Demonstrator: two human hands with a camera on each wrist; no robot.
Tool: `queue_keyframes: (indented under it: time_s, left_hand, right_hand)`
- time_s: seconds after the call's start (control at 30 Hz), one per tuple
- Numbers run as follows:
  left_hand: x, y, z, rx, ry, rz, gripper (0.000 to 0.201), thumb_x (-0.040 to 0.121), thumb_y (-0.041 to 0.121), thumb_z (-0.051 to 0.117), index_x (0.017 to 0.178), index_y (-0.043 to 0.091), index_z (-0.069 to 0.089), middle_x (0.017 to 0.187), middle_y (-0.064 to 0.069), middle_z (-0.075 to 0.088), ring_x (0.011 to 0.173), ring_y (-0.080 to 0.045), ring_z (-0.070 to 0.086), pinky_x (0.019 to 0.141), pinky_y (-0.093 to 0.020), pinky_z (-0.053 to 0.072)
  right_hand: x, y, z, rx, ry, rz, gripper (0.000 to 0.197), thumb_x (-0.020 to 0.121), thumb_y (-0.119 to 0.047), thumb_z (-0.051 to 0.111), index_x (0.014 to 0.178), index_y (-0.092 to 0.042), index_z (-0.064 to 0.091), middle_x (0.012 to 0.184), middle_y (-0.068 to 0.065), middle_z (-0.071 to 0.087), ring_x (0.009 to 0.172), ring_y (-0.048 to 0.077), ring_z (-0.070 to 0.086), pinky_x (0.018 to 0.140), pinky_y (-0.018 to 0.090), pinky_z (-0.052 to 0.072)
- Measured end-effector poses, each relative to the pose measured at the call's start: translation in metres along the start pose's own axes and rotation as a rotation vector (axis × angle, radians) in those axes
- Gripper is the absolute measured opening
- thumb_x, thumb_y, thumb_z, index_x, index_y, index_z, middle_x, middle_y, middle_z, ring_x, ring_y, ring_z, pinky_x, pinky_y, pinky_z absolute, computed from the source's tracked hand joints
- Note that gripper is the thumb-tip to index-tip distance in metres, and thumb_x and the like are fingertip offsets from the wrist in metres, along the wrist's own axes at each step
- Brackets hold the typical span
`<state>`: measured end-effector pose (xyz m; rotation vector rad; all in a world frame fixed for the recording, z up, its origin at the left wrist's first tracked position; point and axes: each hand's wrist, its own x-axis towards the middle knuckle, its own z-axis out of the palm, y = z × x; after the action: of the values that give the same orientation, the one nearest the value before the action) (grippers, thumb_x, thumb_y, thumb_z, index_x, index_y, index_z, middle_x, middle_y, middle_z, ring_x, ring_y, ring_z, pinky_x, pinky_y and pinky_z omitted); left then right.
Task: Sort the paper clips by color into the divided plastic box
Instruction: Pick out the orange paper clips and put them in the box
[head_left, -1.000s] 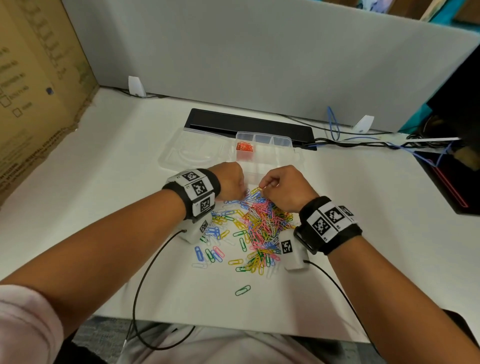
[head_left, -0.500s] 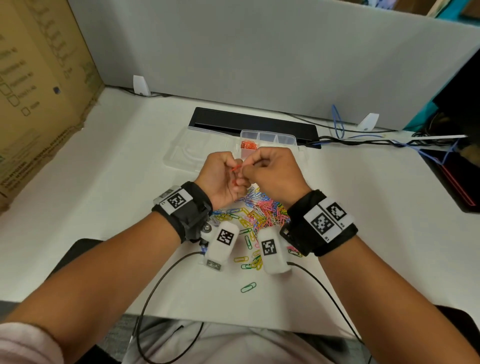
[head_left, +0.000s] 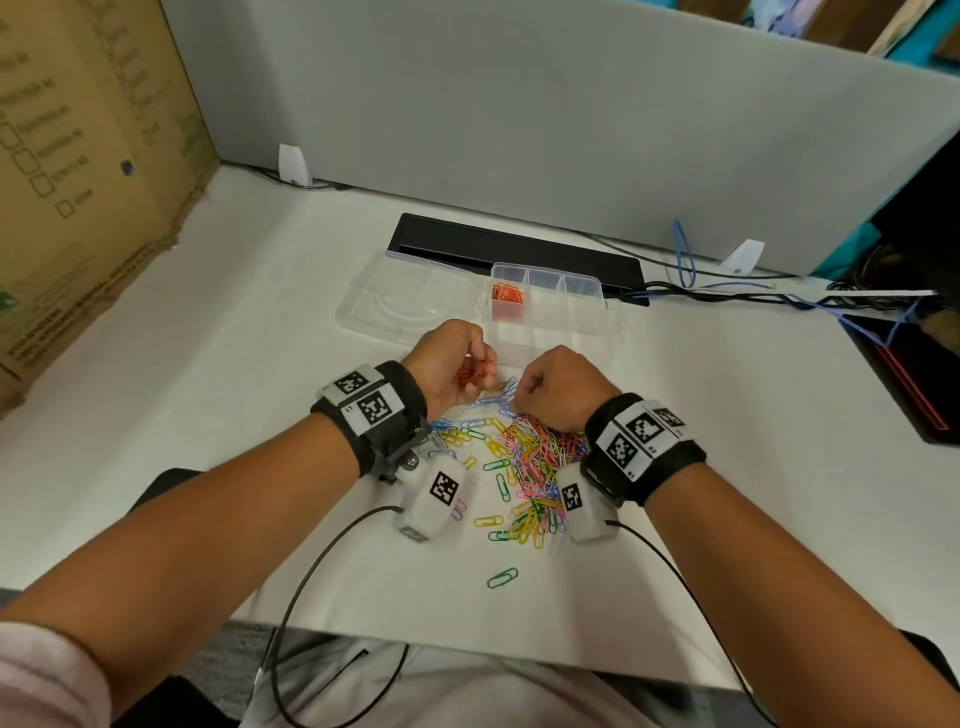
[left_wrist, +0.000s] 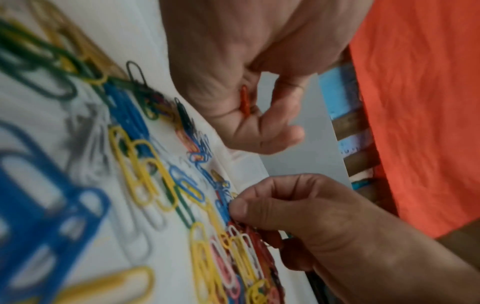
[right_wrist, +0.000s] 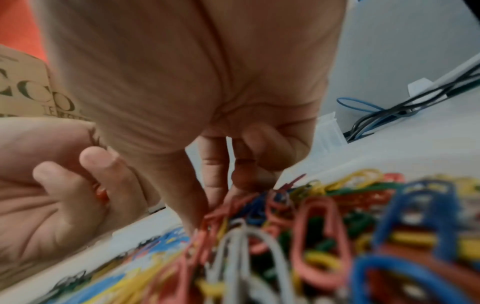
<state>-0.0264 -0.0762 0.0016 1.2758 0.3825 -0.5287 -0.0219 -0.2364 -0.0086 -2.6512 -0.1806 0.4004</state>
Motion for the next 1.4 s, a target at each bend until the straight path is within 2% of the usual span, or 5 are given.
queue_keyframes:
  time_s: [0.2, 0.57, 0.93, 1.13, 1.4]
  left_hand:
    - [0.008, 0.005, 0.002, 0.431, -0.017, -0.007, 0.031, 0.091, 0.030, 0.059, 0.067, 0.015, 0.046, 0.056, 0.002, 0.032, 0.042, -0.010, 0.025, 0.035, -0.018, 0.018]
    - [0.020, 0.000, 0.013, 1.315, -0.102, 0.352, 0.006, 0.081, 0.018, 0.077, 0.086, 0.020, 0.079, 0.095, 0.005, 0.074, 0.094, -0.012, 0.064, 0.090, -0.030, 0.051]
    - [0.017, 0.002, 0.016, 1.654, -0.187, 0.237, 0.031, 0.096, 0.025, 0.056, 0.105, -0.001, 0.070, 0.098, -0.010, 0.066, 0.084, -0.019, 0.055, 0.077, -0.030, 0.048]
    - [0.014, 0.007, 0.002, 1.381, -0.133, 0.159, 0.029, 0.097, 0.024, 0.046, 0.090, 0.002, 0.063, 0.091, -0.010, 0.061, 0.081, -0.024, 0.056, 0.073, -0.031, 0.046]
    - [0.003, -0.002, 0.005, 0.226, -0.195, -0.025, 0.016, 0.077, 0.005, 0.040, 0.063, 0.012, 0.040, 0.059, -0.005, 0.049, 0.043, -0.012, 0.032, 0.037, -0.018, 0.023]
  right_hand:
    - [0.002, 0.004, -0.002, 0.028, -0.001, -0.008, 0.015, 0.088, -0.016, 0.065, 0.076, -0.009, 0.072, 0.077, 0.003, 0.070, 0.077, 0.020, 0.065, 0.073, 0.033, 0.056]
    - [0.000, 0.021, -0.017, 0.142, 0.197, 0.072, 0.011, 0.085, -0.017, 0.065, 0.078, -0.019, 0.072, 0.088, 0.002, 0.072, 0.086, 0.022, 0.067, 0.081, 0.037, 0.057]
    - [-0.025, 0.024, -0.015, 0.049, -0.035, -0.058, 0.008, 0.082, -0.019, 0.076, 0.074, -0.016, 0.076, 0.066, -0.011, 0.064, 0.063, 0.005, 0.058, 0.067, 0.029, 0.054]
    - [-0.023, 0.036, -0.027, 0.091, 0.033, -0.028, 0.012, 0.088, -0.014, 0.067, 0.083, -0.014, 0.077, 0.079, -0.006, 0.069, 0.075, 0.010, 0.062, 0.072, 0.027, 0.050]
    - [-0.025, 0.017, -0.016, 0.008, -0.008, -0.043, 0.013, 0.078, -0.033, 0.080, 0.074, -0.021, 0.074, 0.073, -0.008, 0.067, 0.072, 0.012, 0.062, 0.069, 0.030, 0.053]
